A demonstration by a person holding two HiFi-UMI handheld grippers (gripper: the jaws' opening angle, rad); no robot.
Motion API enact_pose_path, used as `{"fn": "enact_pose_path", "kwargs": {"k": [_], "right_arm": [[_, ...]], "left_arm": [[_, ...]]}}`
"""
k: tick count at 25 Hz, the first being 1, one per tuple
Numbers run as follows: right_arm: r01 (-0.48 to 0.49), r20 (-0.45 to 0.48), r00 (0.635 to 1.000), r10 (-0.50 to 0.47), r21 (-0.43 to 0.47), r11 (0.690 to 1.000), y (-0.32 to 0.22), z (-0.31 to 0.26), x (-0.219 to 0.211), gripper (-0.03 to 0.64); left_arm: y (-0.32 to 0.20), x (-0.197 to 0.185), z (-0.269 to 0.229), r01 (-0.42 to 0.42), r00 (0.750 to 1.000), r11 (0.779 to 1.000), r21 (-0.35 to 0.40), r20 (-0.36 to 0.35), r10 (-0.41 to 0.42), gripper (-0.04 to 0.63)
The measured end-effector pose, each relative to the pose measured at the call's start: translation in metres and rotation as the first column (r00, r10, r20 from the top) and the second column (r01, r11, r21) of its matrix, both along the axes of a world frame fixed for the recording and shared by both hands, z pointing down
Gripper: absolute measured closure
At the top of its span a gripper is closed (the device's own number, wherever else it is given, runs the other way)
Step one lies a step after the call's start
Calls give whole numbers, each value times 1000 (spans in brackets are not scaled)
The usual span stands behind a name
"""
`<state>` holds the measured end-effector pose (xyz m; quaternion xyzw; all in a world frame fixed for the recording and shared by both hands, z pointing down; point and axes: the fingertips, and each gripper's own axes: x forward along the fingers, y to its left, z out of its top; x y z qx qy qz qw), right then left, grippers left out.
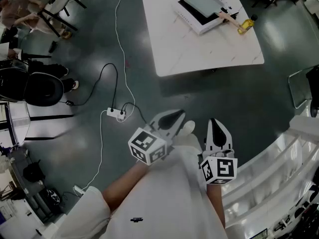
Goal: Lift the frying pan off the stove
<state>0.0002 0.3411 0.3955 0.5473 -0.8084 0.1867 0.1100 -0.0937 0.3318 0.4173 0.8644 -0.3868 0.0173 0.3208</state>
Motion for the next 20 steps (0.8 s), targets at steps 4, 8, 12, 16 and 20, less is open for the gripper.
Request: {"fn": "enact_pose_path", "kwargs": {"k": [4, 8, 12, 16, 20], "right_arm": [[32, -13, 999, -32, 15, 999, 16, -12, 1, 618], [16, -9, 1000, -15, 26, 1000, 18, -21, 23, 619], [0, 1, 1000, 0, 25, 1000, 9, -32, 56, 618], [18, 25, 999, -20, 63, 998, -4, -40, 72, 618], [-11, 39, 999, 7, 86, 996, -13, -44, 89, 618]], "left_arm": [[17, 16, -12, 18, 998, 1000, 10, 54, -19, 591], [21, 35, -24, 15, 996, 1000, 22, 84, -17, 594], [14, 58, -43, 12, 996, 999, 39, 88, -15, 594], [5, 71, -46, 29, 994, 999, 46, 101, -34, 594], [1, 84, -44, 25, 989, 998, 61, 146, -34, 594]]}}
